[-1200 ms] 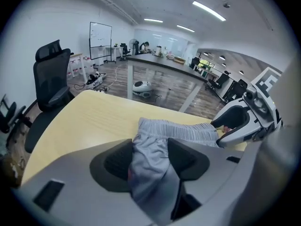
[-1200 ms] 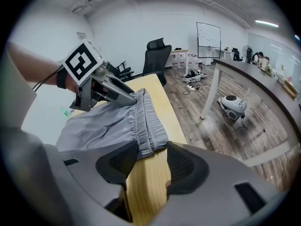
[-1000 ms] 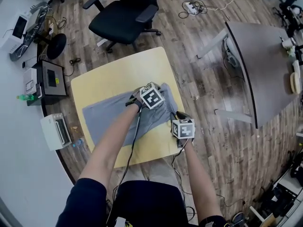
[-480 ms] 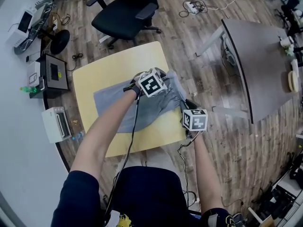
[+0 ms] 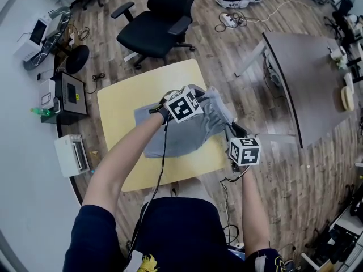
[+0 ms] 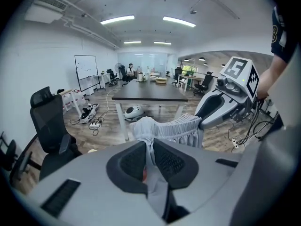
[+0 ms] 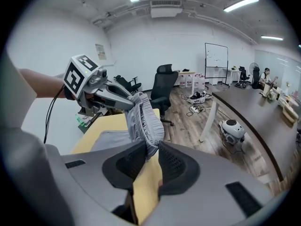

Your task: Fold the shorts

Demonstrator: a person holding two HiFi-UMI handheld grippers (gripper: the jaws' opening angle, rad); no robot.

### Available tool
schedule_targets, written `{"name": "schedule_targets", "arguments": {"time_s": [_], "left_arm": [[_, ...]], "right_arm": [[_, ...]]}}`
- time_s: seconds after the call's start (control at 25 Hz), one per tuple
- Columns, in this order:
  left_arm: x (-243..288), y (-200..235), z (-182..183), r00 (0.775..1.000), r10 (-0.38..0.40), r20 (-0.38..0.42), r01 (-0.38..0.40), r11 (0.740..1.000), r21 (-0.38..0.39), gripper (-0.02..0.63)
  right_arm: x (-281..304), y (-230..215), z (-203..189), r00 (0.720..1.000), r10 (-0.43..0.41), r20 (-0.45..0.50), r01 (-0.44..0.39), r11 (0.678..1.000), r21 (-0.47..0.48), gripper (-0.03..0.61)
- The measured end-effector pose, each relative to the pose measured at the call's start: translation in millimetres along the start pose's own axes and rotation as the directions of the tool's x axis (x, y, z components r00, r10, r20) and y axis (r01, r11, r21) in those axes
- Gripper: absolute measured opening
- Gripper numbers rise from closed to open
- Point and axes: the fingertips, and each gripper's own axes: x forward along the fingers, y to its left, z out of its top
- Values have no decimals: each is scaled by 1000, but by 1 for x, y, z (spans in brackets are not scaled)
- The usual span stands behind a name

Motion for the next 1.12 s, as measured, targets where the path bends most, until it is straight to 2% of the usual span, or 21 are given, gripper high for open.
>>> {"name": "schedule_targets", "arguments": {"time_s": [0.24, 0.52, 0.84, 1.12], "left_arm": [[-72, 5, -54, 1000, 21, -7, -21, 1000, 19, 48], [-140, 20, -128, 998, 63, -22, -63, 998, 2, 48], [-184, 30, -211, 994, 101, -39, -103, 994, -34, 51], [-179, 38, -295, 986, 133, -105, -142, 987, -81, 55]], "right_arm": [[-3, 100, 8, 999, 40, -9, -40, 998, -57, 97], [18, 208, 8, 996, 83, -34, -86, 989, -118, 97], [49, 289, -3, 994, 82, -73, -95, 975, -200, 98], [99, 338, -39, 987, 74, -143, -107, 966, -237, 98]]}}
